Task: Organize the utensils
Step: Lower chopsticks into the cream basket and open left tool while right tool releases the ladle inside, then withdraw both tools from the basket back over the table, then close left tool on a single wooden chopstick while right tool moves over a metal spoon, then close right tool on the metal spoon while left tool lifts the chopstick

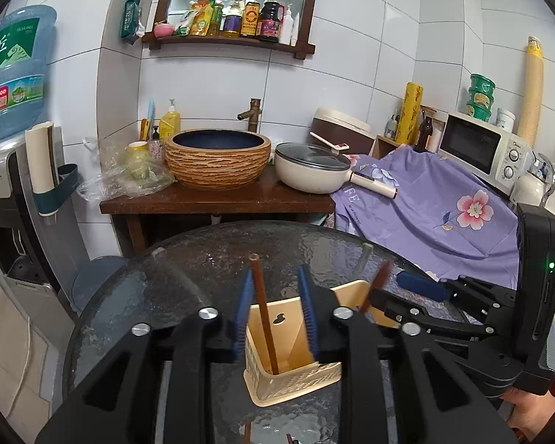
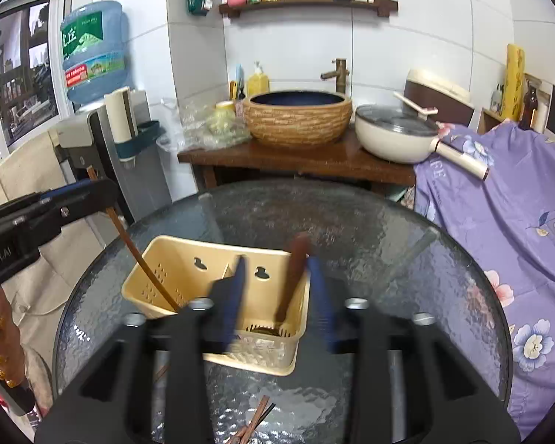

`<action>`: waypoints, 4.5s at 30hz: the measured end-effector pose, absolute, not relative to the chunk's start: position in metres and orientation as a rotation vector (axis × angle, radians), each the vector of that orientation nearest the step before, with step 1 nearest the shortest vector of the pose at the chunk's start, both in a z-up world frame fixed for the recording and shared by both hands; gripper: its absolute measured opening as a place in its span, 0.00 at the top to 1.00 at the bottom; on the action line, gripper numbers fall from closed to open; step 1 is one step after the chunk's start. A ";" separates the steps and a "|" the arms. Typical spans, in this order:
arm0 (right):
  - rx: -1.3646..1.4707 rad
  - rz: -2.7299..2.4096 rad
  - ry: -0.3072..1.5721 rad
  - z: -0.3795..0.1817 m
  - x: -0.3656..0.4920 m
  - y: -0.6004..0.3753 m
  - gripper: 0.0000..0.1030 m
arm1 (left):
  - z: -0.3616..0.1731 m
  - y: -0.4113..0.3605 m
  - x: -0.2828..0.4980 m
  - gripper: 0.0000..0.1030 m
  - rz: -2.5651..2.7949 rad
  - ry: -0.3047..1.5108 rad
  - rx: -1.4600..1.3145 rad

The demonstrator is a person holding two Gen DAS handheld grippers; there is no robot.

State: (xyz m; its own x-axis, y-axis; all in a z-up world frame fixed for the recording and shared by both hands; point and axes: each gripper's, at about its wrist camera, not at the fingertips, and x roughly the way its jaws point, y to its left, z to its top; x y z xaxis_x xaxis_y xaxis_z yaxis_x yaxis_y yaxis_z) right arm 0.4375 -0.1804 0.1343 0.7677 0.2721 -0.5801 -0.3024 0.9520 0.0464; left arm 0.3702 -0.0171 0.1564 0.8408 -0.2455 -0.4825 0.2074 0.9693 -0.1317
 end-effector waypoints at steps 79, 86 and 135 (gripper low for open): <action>-0.201 0.301 0.704 -0.036 0.168 -0.161 0.56 | -0.048 0.035 0.128 0.65 -0.105 0.684 0.065; -0.219 0.288 0.724 -0.035 0.171 -0.155 0.56 | -0.046 0.034 0.130 0.65 -0.113 0.715 0.070; -0.149 0.316 0.690 -0.026 0.164 -0.175 0.64 | -0.039 0.030 0.139 0.92 -0.186 0.827 0.183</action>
State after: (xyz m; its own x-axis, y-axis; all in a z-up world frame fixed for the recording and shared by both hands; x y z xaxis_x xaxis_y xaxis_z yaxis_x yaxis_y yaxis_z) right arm 0.1640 -0.1752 -0.0260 0.7258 0.2370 -0.6458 -0.3345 0.9419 -0.0303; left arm 0.1391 0.0300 -0.0387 0.6630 -0.0924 -0.7429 0.2343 0.9681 0.0887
